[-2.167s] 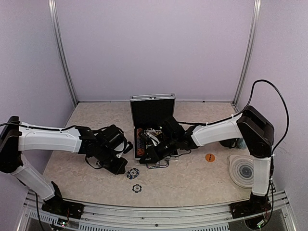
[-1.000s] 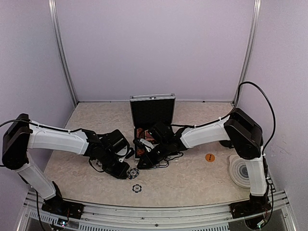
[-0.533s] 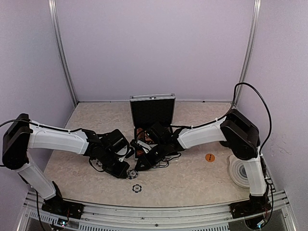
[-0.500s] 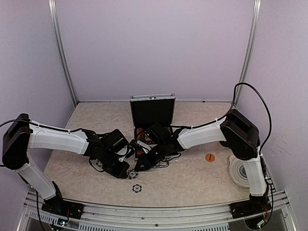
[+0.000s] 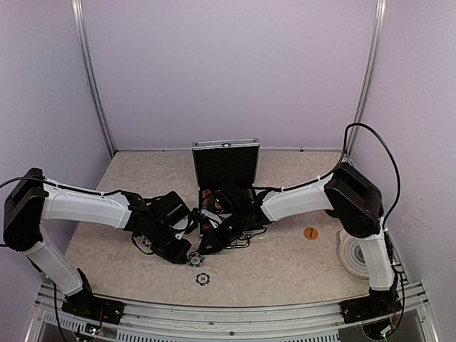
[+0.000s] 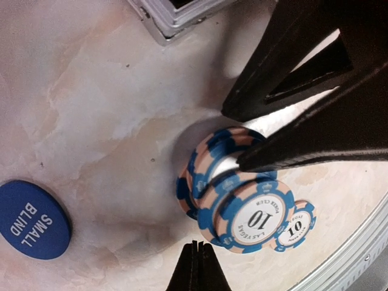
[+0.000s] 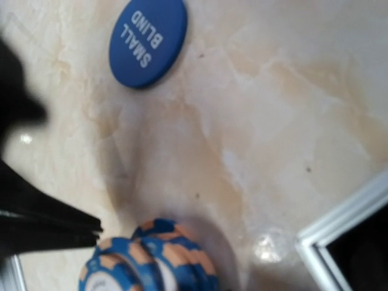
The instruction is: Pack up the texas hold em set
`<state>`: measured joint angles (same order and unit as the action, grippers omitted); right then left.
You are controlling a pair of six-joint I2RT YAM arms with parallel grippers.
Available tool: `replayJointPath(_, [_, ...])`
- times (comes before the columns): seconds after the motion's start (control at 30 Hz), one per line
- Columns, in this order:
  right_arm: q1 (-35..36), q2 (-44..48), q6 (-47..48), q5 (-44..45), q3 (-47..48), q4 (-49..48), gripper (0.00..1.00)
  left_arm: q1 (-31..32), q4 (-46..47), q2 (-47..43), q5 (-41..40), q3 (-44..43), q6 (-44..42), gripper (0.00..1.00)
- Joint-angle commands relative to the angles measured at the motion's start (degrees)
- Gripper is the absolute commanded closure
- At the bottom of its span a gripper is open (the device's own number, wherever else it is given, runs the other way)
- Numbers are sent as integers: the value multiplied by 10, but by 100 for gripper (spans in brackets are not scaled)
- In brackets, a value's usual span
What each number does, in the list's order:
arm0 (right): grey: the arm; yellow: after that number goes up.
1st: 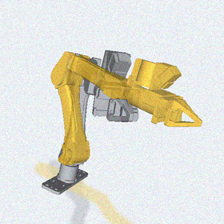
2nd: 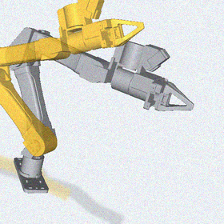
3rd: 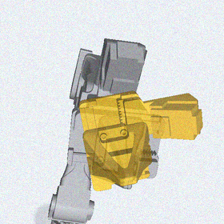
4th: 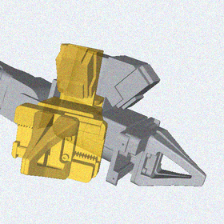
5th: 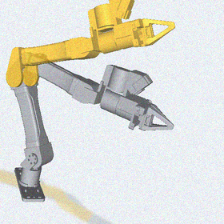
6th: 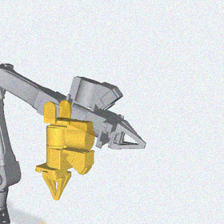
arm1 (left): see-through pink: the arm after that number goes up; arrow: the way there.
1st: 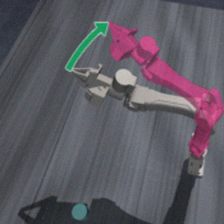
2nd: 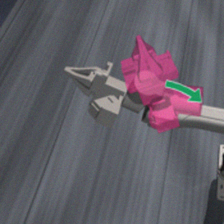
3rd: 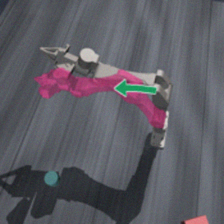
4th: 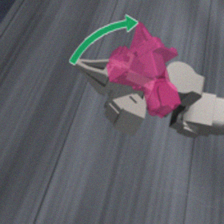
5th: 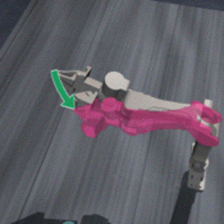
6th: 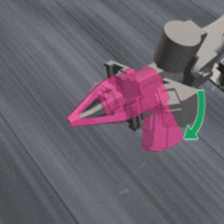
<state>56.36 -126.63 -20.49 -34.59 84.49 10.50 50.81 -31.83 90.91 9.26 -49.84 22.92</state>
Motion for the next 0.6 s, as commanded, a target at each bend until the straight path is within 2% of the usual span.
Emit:
replayJointPath(0.0, [10,14,8,12,3,7,78,-5,-15,-12,-45,-14,-8,100])
replayJointPath(0.1, [-1,36,12,13,-4,9,75,-11,-35,-30,-56,-30,-20,96])
replayJointPath(0.33, [-17,95,31,19,-20,23,68,-22,-83,-56,-74,-84,-54,73])
replayJointPath(0.47, [-23,121,42,38,-43,28,64,-16,-97,-53,-25,-96,-71,64])
replayJointPath(0.5, [-25,128,45,42,-51,29,64,-9,-97,-53,-12,-95,-75,63])
replayJointPath(0.57, [-29,144,48,44,-70,25,63,10,-101,-49,14,-94,-81,70])
